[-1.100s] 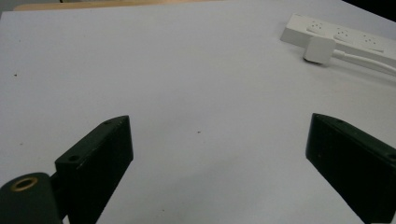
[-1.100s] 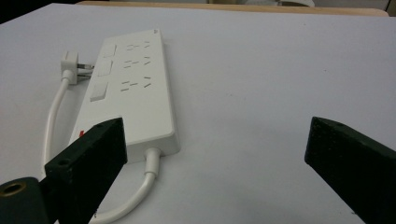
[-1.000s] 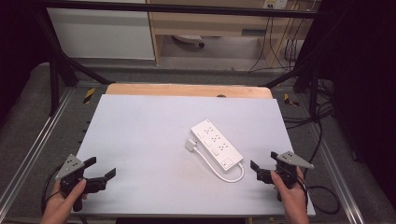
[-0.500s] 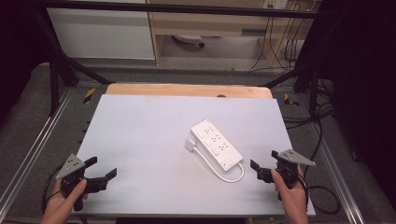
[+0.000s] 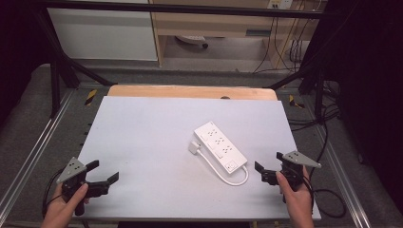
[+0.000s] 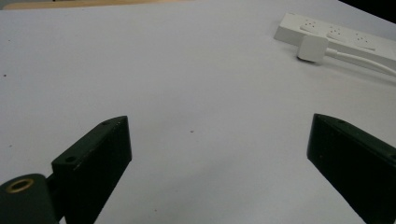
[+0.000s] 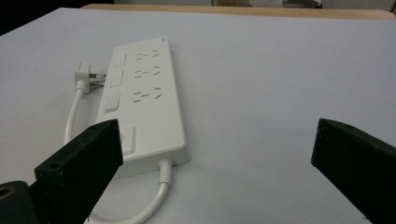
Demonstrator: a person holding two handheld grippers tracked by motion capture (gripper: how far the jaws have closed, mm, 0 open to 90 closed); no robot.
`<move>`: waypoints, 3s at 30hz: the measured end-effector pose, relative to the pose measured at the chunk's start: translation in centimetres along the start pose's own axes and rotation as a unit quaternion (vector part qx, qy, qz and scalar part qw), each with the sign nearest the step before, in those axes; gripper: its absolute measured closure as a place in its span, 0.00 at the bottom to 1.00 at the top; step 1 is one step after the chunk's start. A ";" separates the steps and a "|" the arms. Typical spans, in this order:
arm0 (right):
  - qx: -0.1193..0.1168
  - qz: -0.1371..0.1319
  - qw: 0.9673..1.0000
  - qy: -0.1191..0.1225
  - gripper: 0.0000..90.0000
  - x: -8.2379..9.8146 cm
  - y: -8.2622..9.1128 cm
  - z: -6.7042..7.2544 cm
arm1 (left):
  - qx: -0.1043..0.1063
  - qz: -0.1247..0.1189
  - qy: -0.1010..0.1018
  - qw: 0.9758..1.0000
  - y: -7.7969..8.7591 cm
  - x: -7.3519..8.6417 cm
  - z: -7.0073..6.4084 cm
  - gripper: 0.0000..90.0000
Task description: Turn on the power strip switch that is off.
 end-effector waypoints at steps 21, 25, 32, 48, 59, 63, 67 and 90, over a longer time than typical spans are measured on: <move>-0.007 -0.017 1.000 0.013 0.02 -1.8 -1.3 1.3 | 0.003 0.010 -0.002 1.000 0.1 0.3 -0.1 0.07; -0.009 -0.019 1.000 0.015 0.02 -2.0 -1.4 1.5 | 0.004 0.011 -0.002 1.000 0.1 0.4 -0.1 0.07; -0.012 -0.022 1.000 0.012 0.02 -2.3 -1.5 1.7 | 0.004 0.011 -0.003 1.000 0.1 0.4 -0.1 0.07; -0.028 -0.034 0.999 0.024 0.03 -3.0 -1.7 2.6 | 0.005 0.011 -0.007 1.000 0.1 0.4 -0.1 0.07; -0.041 -0.058 0.997 0.022 0.03 -4.2 -1.3 3.2 | 0.005 0.009 -0.007 1.000 0.1 0.4 -0.1 0.07; -0.046 -0.062 0.997 0.020 0.03 -4.5 -1.4 3.4 | 0.005 0.009 -0.006 1.000 0.1 0.4 -0.1 0.08; -0.052 -0.061 0.997 0.014 0.03 -4.7 -1.5 3.8 | 0.005 0.010 -0.007 1.000 0.1 0.4 -0.1 0.08; -0.071 -0.052 0.996 0.027 0.02 -5.0 -3.1 5.8 | 0.005 0.010 -0.007 1.000 0.1 0.4 -0.1 0.07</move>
Point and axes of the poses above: each handheld gripper's, and its own axes: y roughly backward along the jaws, x roughly out of its underside, z roughly to its left, the point moved 10 cm from there along -y, roughly forward along the jaws, and after that the axes turned 14 degrees about -z, right-handed, at the moved point
